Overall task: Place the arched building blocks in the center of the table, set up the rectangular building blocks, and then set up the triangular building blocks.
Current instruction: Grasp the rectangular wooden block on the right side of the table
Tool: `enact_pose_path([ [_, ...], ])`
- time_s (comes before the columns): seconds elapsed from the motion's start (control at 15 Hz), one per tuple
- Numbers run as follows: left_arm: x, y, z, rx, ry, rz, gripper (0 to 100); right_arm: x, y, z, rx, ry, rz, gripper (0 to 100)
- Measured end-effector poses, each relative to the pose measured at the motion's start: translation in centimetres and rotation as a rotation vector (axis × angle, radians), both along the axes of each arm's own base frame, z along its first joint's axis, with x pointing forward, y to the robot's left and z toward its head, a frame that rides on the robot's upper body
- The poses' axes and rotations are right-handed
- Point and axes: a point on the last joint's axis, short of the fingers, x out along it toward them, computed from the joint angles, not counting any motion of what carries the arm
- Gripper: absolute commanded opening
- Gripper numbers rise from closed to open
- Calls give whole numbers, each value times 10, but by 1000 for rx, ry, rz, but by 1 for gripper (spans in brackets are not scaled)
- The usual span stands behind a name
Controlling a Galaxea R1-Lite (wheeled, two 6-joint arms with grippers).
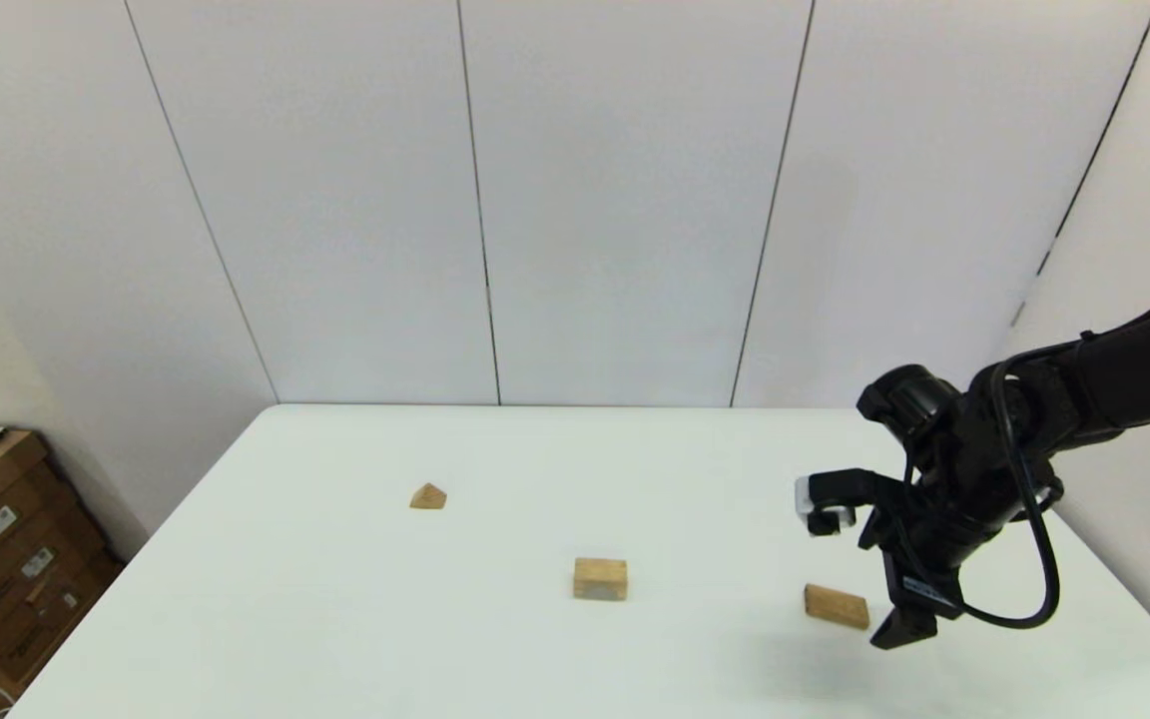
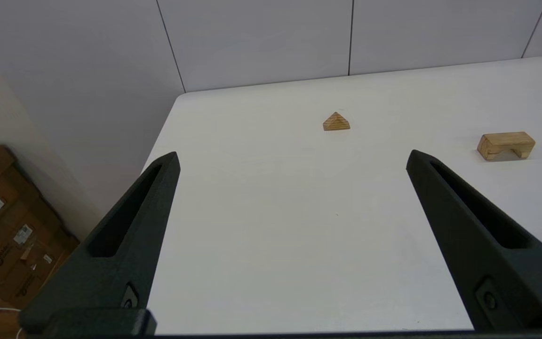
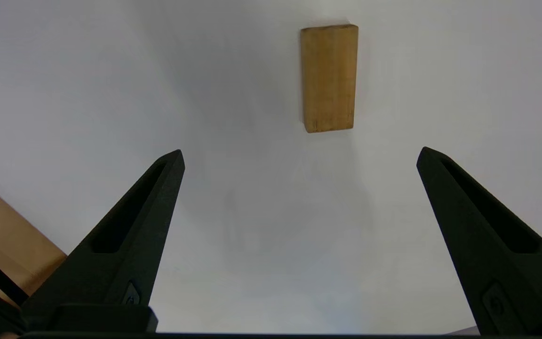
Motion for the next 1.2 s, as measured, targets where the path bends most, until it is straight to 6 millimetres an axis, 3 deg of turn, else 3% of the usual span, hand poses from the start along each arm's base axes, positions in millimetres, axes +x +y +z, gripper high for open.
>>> enact_pose_path([
  [0.27, 0, 0, 0, 1, 0, 0, 100, 10, 5, -9, -18, 22, 85, 100],
  [1.2, 0, 0, 0, 0, 0, 0, 100, 44, 3, -58, -31, 93, 61, 100],
])
